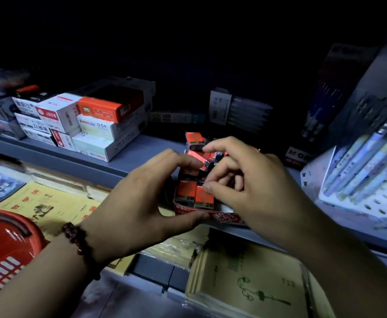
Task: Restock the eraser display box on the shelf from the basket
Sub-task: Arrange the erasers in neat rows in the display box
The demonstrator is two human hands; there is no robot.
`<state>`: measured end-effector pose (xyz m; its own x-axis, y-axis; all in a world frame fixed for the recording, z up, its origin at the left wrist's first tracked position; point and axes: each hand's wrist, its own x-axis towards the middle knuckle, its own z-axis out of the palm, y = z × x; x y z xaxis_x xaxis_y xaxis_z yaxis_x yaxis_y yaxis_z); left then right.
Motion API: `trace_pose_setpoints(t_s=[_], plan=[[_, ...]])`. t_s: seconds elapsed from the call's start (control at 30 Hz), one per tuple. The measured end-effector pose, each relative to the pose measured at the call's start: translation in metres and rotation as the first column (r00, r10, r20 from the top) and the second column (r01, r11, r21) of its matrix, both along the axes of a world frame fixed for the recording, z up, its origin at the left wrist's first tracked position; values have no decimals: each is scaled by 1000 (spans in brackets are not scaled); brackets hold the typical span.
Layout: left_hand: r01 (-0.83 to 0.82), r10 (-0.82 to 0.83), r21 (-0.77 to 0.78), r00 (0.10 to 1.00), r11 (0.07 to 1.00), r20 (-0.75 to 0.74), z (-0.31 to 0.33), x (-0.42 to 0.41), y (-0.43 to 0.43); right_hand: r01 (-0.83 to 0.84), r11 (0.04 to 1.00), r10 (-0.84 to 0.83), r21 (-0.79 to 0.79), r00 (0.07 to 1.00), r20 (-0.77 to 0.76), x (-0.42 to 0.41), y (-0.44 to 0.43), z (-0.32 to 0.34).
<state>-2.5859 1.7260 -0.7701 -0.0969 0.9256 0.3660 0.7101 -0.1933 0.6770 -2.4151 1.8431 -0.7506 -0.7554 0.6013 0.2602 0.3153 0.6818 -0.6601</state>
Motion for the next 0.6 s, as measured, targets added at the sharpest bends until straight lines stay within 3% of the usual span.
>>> trace_pose_setpoints(t_s=[0.2, 0.3, 0.4, 0.6], plan=[[18, -17, 39, 1000, 999, -22, -1, 0, 3, -16, 1000, 16, -2, 999, -43, 3, 3, -2], [17, -16, 33, 1000, 999, -19, -3, -1, 4, -36, 999, 33, -11, 987, -158, 6, 7, -2], [14, -13, 25, 999, 1000, -41, -8, -3, 6, 48, 997, -31, 67, 969, -244, 10, 13, 0], [1, -8, -77, 995, 997, -96, -11, -2, 7, 178, 960, -162, 214, 983, -89, 20, 21, 7]])
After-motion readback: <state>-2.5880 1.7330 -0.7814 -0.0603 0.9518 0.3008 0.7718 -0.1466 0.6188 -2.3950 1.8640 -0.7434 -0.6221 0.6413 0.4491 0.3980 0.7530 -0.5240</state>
